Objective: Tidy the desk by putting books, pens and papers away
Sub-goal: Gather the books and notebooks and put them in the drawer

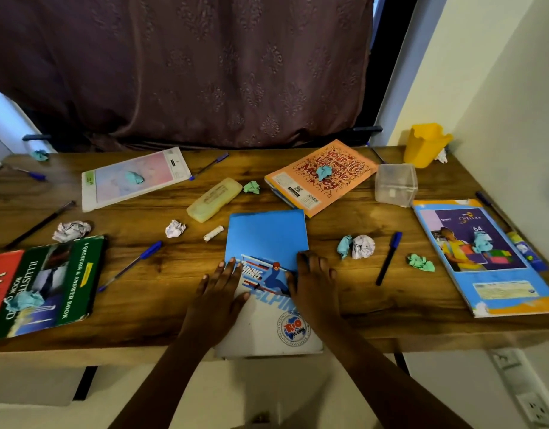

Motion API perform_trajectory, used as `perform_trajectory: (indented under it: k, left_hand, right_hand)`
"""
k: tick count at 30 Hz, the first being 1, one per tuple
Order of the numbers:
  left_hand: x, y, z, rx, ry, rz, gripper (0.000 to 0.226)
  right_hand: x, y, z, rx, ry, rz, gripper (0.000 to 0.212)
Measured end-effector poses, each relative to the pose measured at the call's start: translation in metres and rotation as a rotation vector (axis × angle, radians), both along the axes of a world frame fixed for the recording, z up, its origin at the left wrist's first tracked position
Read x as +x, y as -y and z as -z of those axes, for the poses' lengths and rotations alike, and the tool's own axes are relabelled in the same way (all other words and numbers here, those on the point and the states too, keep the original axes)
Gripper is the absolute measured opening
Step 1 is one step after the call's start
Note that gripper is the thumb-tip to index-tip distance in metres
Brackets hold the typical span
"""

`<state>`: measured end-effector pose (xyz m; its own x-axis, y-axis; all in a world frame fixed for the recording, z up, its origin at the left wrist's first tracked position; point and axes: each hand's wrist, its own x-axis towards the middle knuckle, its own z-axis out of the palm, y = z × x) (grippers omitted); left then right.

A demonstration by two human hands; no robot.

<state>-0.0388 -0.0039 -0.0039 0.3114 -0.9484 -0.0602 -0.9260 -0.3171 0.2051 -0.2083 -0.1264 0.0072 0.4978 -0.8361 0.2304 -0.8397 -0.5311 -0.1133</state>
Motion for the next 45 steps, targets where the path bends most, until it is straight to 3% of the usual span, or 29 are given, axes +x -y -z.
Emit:
perform_trajectory:
  k: [4,7,12,15,19,25,30,36,39,42,45]
  left_hand:
    - [0.005,0.005,-0.010,-0.037,0.017,0.046,0.091]
    - [0.012,0.030,-0.031,-0.092,0.018,0.083,0.070]
    - [0.024,0.122,-0.063,-0.257,-0.070,0.195,0.060]
    - [0.026,0.204,-0.073,-0.212,-0.109,0.207,0.041]
    - [0.033,0.280,-0.060,-0.027,-0.182,0.064,0.045]
    - [0.034,0.324,-0.039,0.069,-0.076,-0.038,0.054]
    - [0.048,0.334,-0.034,0.103,-0.171,-0.044,0.069]
    - [0.050,0.339,-0.038,0.099,-0.204,-0.078,0.079]
    - [0.046,0.345,-0.047,0.126,-0.128,-0.090,0.079]
    - [0.045,0.351,-0.056,0.140,-0.119,-0.056,0.077]
    - [0.044,0.354,-0.061,0.182,-0.120,-0.041,0.078]
  right_hand:
    - [-0.001,0.007,-0.014,0.079,-0.072,-0.035,0.044]
    - [-0.002,0.031,-0.035,0.150,0.020,-0.036,0.040]
    - [-0.004,0.104,-0.062,0.127,0.111,-0.024,0.034]
    - [0.009,0.164,-0.070,0.194,0.059,-0.004,0.045]
    - [0.037,0.221,-0.067,0.267,-0.110,-0.044,0.058]
    - [0.056,0.269,-0.039,0.235,-0.315,-0.142,0.058]
    - [0.031,0.265,-0.036,0.088,-0.390,-0.190,0.046]
    - [-0.035,0.226,-0.036,0.140,-0.425,-0.068,0.046]
    - [-0.049,0.214,-0.043,0.141,-0.275,-0.051,0.043]
    - [-0.046,0.210,-0.048,0.258,0.054,-0.100,0.040]
    - [-0.027,0.206,-0.053,0.848,0.620,0.077,0.027]
